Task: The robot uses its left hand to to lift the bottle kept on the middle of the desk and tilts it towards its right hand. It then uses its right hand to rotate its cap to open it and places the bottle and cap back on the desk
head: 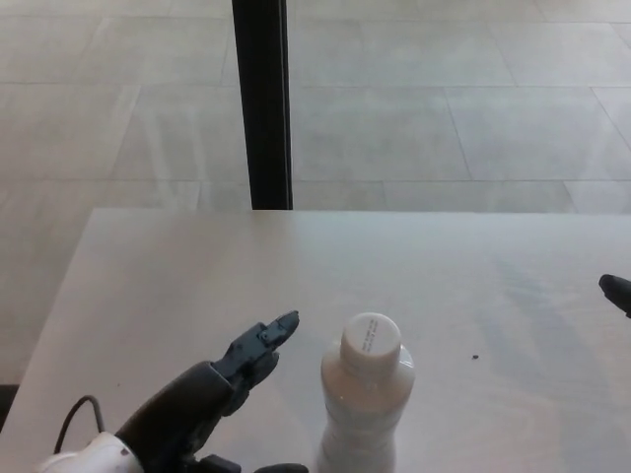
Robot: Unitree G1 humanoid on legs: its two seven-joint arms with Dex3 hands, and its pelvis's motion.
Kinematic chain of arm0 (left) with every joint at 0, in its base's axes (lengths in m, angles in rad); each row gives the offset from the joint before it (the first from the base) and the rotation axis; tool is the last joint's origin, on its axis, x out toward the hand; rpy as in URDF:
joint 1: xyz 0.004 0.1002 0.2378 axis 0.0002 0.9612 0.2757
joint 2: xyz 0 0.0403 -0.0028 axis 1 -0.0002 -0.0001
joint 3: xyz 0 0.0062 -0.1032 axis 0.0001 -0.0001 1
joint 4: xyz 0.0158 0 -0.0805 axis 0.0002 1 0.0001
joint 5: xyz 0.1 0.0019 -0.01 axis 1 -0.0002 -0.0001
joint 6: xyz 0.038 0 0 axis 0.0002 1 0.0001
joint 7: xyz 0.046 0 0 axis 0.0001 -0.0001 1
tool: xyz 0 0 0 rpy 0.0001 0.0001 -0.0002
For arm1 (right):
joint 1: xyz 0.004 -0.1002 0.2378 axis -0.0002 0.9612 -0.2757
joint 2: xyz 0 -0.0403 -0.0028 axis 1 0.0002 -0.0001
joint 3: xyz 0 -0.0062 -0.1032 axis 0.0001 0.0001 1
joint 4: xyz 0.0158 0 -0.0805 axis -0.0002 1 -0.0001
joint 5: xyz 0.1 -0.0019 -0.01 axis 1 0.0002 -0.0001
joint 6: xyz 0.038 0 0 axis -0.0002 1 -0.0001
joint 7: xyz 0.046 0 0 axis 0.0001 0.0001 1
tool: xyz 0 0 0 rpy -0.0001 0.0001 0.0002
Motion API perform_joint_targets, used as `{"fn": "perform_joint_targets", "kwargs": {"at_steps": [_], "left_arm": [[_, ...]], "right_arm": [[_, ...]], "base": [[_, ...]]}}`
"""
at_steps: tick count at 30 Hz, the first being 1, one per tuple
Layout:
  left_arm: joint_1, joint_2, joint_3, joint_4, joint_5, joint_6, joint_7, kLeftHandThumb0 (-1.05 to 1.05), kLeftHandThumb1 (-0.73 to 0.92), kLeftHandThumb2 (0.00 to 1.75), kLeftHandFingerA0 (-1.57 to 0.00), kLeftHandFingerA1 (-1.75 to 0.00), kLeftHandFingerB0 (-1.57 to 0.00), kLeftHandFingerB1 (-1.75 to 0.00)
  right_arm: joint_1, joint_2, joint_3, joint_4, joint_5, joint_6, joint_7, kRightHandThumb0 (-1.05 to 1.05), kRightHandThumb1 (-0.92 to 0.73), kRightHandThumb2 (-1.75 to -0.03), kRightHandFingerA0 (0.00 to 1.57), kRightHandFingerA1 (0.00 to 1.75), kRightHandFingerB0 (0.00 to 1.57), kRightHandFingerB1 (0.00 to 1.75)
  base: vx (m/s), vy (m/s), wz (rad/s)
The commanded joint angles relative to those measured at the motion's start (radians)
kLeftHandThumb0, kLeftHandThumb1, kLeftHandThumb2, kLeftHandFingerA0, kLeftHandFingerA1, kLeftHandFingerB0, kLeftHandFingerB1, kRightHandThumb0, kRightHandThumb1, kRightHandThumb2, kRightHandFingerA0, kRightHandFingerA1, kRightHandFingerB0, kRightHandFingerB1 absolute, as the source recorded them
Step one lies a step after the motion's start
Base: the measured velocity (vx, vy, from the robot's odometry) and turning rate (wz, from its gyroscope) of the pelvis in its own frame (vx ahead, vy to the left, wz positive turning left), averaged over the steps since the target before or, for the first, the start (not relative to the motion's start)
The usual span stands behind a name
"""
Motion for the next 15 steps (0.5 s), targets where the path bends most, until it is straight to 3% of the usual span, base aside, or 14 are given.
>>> {"fn": "perform_joint_targets", "kwargs": {"at_steps": [1,2,3,5,6,11,12,13,14,15], "left_arm": [[0.004,-0.072,-0.065,0.021,0.243,-0.022,0.207,-0.98,0.46,0.71,0.0,0.0,0.0,0.0],[0.003,-0.088,-0.073,0.011,0.243,0.021,0.213,-0.95,0.48,0.7,0.0,0.0,0.0,0.0],[0.004,-0.101,-0.075,0.012,0.24,0.032,0.214,-0.92,0.54,0.57,0.0,0.0,0.0,0.0],[0.008,-0.12,-0.083,0.023,0.249,0.035,0.227,-0.9,0.54,0.57,0.0,0.0,0.0,0.0],[0.01,-0.131,-0.088,0.031,0.257,0.036,0.235,-0.94,0.52,0.94,0.0,-0.22,0.0,-0.04],[0.019,-0.174,-0.084,0.073,0.286,-0.005,0.288,-0.99,0.54,0.98,0.0,-0.23,0.0,-0.04],[0.025,-0.199,-0.073,0.086,0.279,-0.016,0.311,-1.01,0.53,0.71,0.0,0.0,0.0,0.0],[0.029,-0.232,-0.063,0.099,0.278,-0.015,0.346,-1.05,0.48,0.78,0.0,0.0,0.0,0.0],[0.031,-0.256,-0.054,0.109,0.272,-0.02,0.363,-1.03,0.59,0.59,0.0,0.0,0.0,0.0],[0.032,-0.279,-0.047,0.117,0.26,-0.03,0.372,-1.04,0.6,0.59,0.0,0.0,0.0,0.0]], "right_arm": [[0.027,0.011,-0.031,-0.022,0.038,0.029,-0.007,-0.79,-0.86,-0.66,0.33,0.49,0.25,0.31],[0.028,0.012,-0.03,-0.019,0.037,0.028,-0.008,-0.79,-0.86,-0.66,0.34,0.5,0.26,0.31],[0.029,0.013,-0.031,-0.02,0.039,0.029,-0.009,-0.79,-0.85,-0.66,0.35,0.51,0.28,0.31],[0.033,0.017,-0.033,-0.021,0.041,0.028,-0.01,-0.79,-0.84,-0.65,0.38,0.52,0.3,0.32],[0.035,0.019,-0.034,-0.021,0.042,0.028,-0.012,-0.78,-0.83,-0.65,0.39,0.54,0.31,0.31],[0.048,0.026,-0.043,-0.023,0.038,0.021,-0.017,-0.79,-0.83,-0.66,0.37,0.53,0.31,0.3],[0.049,0.029,-0.047,-0.021,0.044,0.02,-0.015,-0.78,-0.83,-0.66,0.37,0.53,0.31,0.3],[0.051,0.033,-0.051,-0.021,0.049,0.02,-0.014,-0.78,-0.83,-0.66,0.37,0.53,0.31,0.3],[0.052,0.034,-0.054,-0.022,0.05,0.022,-0.014,-0.78,-0.82,-0.65,0.36,0.53,0.31,0.3],[0.052,0.035,-0.055,-0.022,0.05,0.027,-0.015,-0.79,-0.82,-0.65,0.37,0.52,0.32,0.3]], "base": [[0.0,0.0,0.0],[0.0,0.0,0.0],[0.0,0.0,0.0],[0.0,0.0,0.0],[0.0,0.0,0.0],[0.0,0.0,0.0],[0.0,0.0,0.0],[0.0,0.0,0.0],[0.0,0.0,0.0],[0.0,0.0,0.0]]}}
